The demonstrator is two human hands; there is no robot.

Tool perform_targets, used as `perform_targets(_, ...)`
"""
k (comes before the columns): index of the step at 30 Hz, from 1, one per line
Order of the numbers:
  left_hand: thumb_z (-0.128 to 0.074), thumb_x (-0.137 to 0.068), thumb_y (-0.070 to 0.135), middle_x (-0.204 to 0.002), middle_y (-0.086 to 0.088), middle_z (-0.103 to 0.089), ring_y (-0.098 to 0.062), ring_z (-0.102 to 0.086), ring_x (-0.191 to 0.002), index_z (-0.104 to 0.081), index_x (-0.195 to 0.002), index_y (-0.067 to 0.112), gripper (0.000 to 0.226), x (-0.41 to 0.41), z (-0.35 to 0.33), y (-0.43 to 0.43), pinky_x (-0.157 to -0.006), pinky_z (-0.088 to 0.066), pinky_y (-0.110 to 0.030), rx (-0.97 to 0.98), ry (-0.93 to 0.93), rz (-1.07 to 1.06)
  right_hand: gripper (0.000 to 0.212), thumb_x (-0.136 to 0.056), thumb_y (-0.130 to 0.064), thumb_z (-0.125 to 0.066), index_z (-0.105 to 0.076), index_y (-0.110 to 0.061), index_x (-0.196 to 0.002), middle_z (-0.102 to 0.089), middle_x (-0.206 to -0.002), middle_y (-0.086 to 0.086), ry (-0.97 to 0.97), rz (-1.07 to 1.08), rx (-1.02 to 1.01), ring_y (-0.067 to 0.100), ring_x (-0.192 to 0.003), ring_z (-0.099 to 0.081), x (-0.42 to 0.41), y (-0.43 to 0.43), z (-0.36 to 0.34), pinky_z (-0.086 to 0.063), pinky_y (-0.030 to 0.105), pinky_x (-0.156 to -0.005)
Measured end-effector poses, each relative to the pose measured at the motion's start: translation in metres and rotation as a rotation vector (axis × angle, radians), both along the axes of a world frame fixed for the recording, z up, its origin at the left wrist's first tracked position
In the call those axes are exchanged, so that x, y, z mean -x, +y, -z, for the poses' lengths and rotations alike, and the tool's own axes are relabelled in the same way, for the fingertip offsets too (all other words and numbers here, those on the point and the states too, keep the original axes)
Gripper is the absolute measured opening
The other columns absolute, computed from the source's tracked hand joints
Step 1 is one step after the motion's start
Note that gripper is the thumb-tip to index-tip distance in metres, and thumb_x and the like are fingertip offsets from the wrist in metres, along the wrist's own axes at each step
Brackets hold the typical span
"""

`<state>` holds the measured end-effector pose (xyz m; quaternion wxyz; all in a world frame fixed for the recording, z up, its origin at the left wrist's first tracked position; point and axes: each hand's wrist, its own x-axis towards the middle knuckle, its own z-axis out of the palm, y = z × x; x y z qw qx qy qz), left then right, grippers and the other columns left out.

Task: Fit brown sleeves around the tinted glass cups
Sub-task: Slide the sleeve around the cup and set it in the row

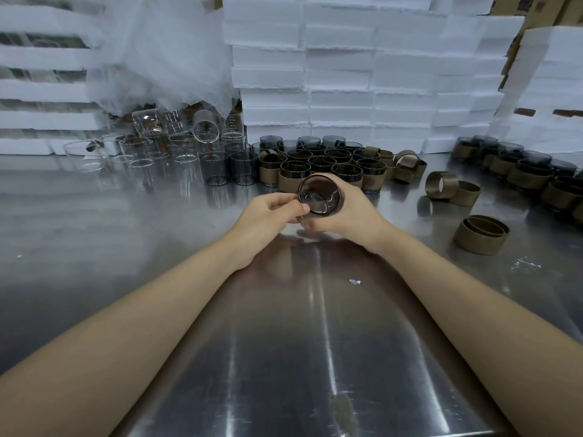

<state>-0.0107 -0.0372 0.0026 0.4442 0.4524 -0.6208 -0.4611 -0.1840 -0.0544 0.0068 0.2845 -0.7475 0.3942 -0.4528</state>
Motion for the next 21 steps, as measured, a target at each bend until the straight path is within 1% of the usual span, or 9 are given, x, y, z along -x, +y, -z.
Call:
perform_targets(3,-0.065,-0.070,0.034,-0.111,-0.013,-0.072,-0.023,-0.068,-0.106,-0.069,-0.113,0.010,0.050,0.000,-0.001,0.000,-0.106,-0.044,-0.042,-0.022,0.020,-0.003,0.056,-0.064,0.006,-0.083,-0.061,-0.018,-0.110,-0.066,-0.101,-0.007,-0.004,-0.027,0.003,0.002,-0.093,-0.061,0.001,0.002,-0.002,-0.044,0.014,-0.086)
perform_targets(6,-0.064,-0.076,0.033,-0.105,-0.011,-0.074,-0.020,-0.069,-0.105,-0.072,-0.104,0.016,0.034,-0.002,0.000,-0.003,-0.105,-0.046,-0.038,-0.024,0.028,0.001,0.057,-0.065,0.006,-0.082,-0.060,-0.018,-0.112,-0.065,-0.103,-0.007,0.009,-0.029,0.031,0.001,-0.095,-0.061,0.001,0.004,-0.002,-0.043,0.012,-0.086)
perform_targets(8,-0.062,-0.083,0.034,-0.100,-0.010,-0.076,-0.018,-0.070,-0.097,-0.071,-0.095,0.017,0.022,-0.003,0.002,-0.005,-0.098,-0.048,-0.035,-0.017,0.057,0.001,0.061,-0.064,0.005,-0.082,-0.059,-0.018,-0.116,-0.064,-0.109,-0.007,0.048,-0.044,0.064,0.002,-0.102,-0.061,0.002,0.006,-0.003,-0.043,0.014,-0.090)
perform_targets(11,-0.053,-0.095,0.045,-0.095,-0.010,-0.076,-0.018,-0.071,-0.089,-0.070,-0.093,0.016,0.033,-0.002,0.001,-0.006,-0.091,-0.051,-0.035,-0.039,0.128,-0.048,0.064,-0.063,0.006,-0.078,-0.058,-0.012,-0.121,-0.061,-0.116,-0.001,0.131,-0.089,0.202,0.009,-0.111,-0.059,-0.002,0.010,-0.004,-0.043,0.020,-0.096)
perform_targets(14,-0.030,-0.103,0.052,-0.090,-0.007,-0.073,-0.018,-0.068,-0.087,-0.066,-0.094,0.013,0.054,0.003,-0.003,-0.007,-0.082,-0.054,-0.030,-0.099,0.268,-0.137,0.065,-0.063,0.004,-0.078,-0.056,-0.009,-0.123,-0.049,-0.120,0.004,0.158,-0.067,0.278,0.006,-0.115,-0.052,-0.012,0.010,-0.002,-0.040,0.018,-0.098)
perform_targets(16,-0.022,-0.105,0.047,-0.090,-0.004,-0.064,-0.014,-0.061,-0.084,-0.063,-0.108,0.012,0.054,0.010,-0.003,-0.005,-0.081,-0.053,-0.029,-0.042,0.300,-0.182,0.068,-0.069,-0.001,-0.081,-0.051,-0.019,-0.127,-0.042,-0.119,-0.001,0.057,-0.017,0.101,0.000,-0.112,-0.051,-0.016,0.011,-0.002,-0.046,0.021,-0.093)
perform_targets(17,-0.020,-0.105,0.046,-0.095,-0.005,-0.059,-0.013,-0.057,-0.086,-0.059,-0.119,0.011,0.054,0.011,-0.003,-0.004,-0.085,-0.051,-0.030,0.000,0.289,-0.198,0.067,-0.074,-0.006,-0.080,-0.046,-0.022,-0.129,-0.046,-0.118,-0.003,-0.070,-0.027,-0.042,0.004,-0.107,-0.058,-0.017,0.012,-0.003,-0.052,0.025,-0.086)
perform_targets(19,-0.020,-0.102,0.051,-0.114,-0.004,-0.055,-0.010,-0.055,-0.102,-0.053,-0.133,0.016,0.057,0.010,-0.002,-0.001,-0.097,-0.046,-0.031,0.078,0.249,-0.152,0.057,-0.087,-0.022,-0.070,-0.037,-0.019,-0.134,-0.058,-0.118,0.004,-0.368,-0.091,-0.337,0.025,-0.094,-0.070,-0.016,0.012,-0.006,-0.058,0.030,-0.069)
perform_targets(21,-0.028,-0.090,0.065,-0.139,0.004,-0.045,-0.003,-0.046,-0.124,-0.043,-0.143,0.028,0.067,0.009,0.001,0.001,-0.104,-0.037,-0.028,0.116,0.173,-0.044,0.050,-0.095,-0.041,-0.055,-0.041,-0.015,-0.136,-0.063,-0.121,0.015,-0.551,-0.175,-0.598,0.037,-0.089,-0.071,-0.015,0.012,-0.009,-0.059,0.031,-0.065)
